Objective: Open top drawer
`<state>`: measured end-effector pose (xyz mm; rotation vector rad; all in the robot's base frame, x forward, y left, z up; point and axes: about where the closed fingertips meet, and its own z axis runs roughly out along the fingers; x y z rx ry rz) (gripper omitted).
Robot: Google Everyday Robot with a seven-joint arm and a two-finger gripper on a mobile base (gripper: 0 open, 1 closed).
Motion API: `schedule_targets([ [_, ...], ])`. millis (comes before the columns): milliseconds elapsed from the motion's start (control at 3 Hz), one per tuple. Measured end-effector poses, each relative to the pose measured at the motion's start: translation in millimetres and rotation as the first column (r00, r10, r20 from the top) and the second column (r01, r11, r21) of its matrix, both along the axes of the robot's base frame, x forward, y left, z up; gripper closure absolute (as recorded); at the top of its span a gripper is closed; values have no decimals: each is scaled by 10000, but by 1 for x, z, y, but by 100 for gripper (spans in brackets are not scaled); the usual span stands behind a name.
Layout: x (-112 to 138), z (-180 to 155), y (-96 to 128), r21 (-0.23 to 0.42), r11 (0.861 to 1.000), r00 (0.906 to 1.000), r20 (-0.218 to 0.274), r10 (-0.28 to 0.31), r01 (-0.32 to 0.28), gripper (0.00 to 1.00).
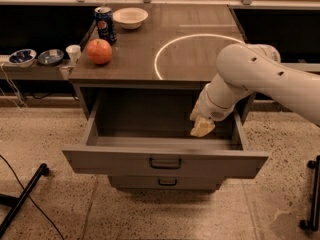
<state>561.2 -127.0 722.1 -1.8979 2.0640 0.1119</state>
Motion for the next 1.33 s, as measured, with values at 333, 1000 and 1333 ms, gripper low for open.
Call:
schedule_targets([
  [333, 10, -28, 18, -283, 9992, 9994, -220, 271, -277, 80],
  [1000, 18, -85, 41, -428, 9965, 9937, -891, 674, -714, 100],
  [1333, 6, -94, 42, -235, 9959, 9893, -1187, 845, -878, 100],
])
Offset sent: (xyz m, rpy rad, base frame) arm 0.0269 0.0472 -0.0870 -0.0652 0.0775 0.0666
